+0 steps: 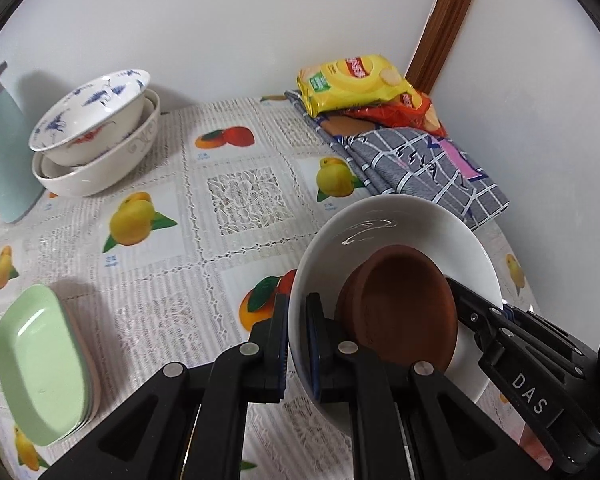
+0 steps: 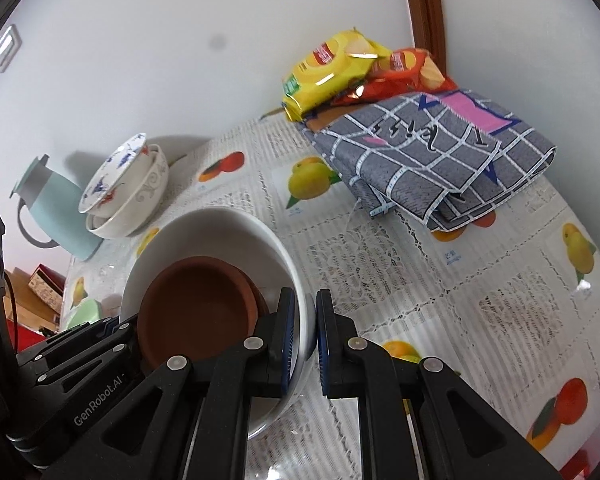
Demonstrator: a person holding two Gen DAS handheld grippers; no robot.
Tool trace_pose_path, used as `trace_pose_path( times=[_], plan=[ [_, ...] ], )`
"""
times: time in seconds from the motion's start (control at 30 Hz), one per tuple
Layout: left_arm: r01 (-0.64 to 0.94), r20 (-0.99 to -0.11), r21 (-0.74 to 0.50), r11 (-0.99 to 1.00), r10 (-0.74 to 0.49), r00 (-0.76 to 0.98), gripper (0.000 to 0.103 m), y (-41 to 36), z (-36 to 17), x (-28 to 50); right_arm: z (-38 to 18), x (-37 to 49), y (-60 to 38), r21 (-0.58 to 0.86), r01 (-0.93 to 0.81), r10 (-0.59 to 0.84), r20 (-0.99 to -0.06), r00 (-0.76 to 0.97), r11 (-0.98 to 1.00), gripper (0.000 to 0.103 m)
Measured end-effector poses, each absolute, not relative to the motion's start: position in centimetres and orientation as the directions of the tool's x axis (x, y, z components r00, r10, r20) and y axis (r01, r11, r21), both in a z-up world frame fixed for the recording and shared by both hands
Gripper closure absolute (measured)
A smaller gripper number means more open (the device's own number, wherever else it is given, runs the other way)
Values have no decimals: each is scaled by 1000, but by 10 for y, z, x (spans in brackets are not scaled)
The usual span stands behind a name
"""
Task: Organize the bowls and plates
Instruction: 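Lift the white bowl with both grippers and carry it toward the plate stack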
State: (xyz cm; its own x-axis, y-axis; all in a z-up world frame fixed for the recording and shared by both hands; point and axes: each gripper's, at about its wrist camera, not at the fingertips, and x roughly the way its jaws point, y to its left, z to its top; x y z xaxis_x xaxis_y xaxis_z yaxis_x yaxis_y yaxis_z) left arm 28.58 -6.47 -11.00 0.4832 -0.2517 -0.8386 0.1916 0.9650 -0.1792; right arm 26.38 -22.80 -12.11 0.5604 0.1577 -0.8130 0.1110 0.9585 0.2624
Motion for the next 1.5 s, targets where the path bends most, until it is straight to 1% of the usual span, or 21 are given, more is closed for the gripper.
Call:
trace_pose_path(
  times=[0.2,0.8,1.5],
  plan=[
    [179,-823,-179,967,-247,512,94,-52,-92,268,-103,250,-219,271,96,166,-794,585,958,92],
    [144,-787,-170,975,-222,575,94,-14,-63,234,-71,224,-180,273,39,191,-760,621,961,92],
    [102,-766,-173,980,-199,611,94,23,-46,219,-47,216,-140,257,-10,202,-734,649,966,92]
  ],
)
